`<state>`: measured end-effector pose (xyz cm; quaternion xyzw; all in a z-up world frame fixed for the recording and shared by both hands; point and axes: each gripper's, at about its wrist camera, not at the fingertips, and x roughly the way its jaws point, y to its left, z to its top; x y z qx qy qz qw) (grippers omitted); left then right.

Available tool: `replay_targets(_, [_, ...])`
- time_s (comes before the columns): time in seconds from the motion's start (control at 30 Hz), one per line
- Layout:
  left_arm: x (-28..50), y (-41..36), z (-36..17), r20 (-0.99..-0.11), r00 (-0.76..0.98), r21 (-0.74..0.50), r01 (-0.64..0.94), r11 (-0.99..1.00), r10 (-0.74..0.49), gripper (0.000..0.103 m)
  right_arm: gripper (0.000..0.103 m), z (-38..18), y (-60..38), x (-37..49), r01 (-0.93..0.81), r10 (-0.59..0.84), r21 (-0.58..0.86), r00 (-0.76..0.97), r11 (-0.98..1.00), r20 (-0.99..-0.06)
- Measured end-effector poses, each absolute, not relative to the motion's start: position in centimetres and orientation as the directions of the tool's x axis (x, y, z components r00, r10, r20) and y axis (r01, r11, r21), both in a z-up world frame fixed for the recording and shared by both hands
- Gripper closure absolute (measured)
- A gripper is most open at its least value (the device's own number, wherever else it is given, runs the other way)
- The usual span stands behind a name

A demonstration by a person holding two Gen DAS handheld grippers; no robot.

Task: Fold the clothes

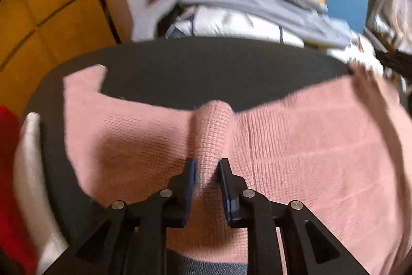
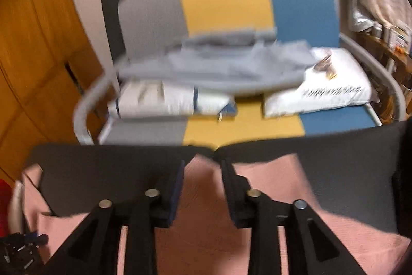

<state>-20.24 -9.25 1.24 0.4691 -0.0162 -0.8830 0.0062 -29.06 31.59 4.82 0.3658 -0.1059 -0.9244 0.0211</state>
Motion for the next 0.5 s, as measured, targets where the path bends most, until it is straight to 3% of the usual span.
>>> replay_targets(0.03, [-20.2,-8.9,1.9,-0.815,-0.578,0.030,0.000,-1.000,-0.025,0.068,0.071,5.1,32.7,-28.4,-0.057,-0.095,0.201,-0.736,-0.978,-0.670])
replay_targets(0.07, [-20.1,-8.5,2.6,-0.803,-0.596,0.026,-0.001,-1.000,-0.020,0.052,0.071,4.7,33.8,-27.5,-0.075,-0.068,0.174,-0.718,-0.982,-0.693])
replay_targets(0.13, [-20.5,-7.0,3.4,-0.782,-0.623,0.029,-0.023,-0.999,-0.008,0.037,0.071,3.9,36.2,-25.9,-0.110,-0.012,0.118,-0.678,-0.987,-0.735])
replay_targets(0.33, [-23.3,0.9,2.5,-0.761,-0.647,0.203,-0.166,-0.965,-0.048,0.037,0.071,0.4,40.4,-22.1,-0.144,0.056,0.033,-0.572,-0.989,-0.819])
replay_targets(0.5, [-25.3,2.2,-0.7,-0.736,-0.651,0.345,-0.129,-0.930,-0.183,0.035,0.068,-1.9,41.2,-21.6,-0.164,0.074,0.024,-0.564,-0.986,-0.823])
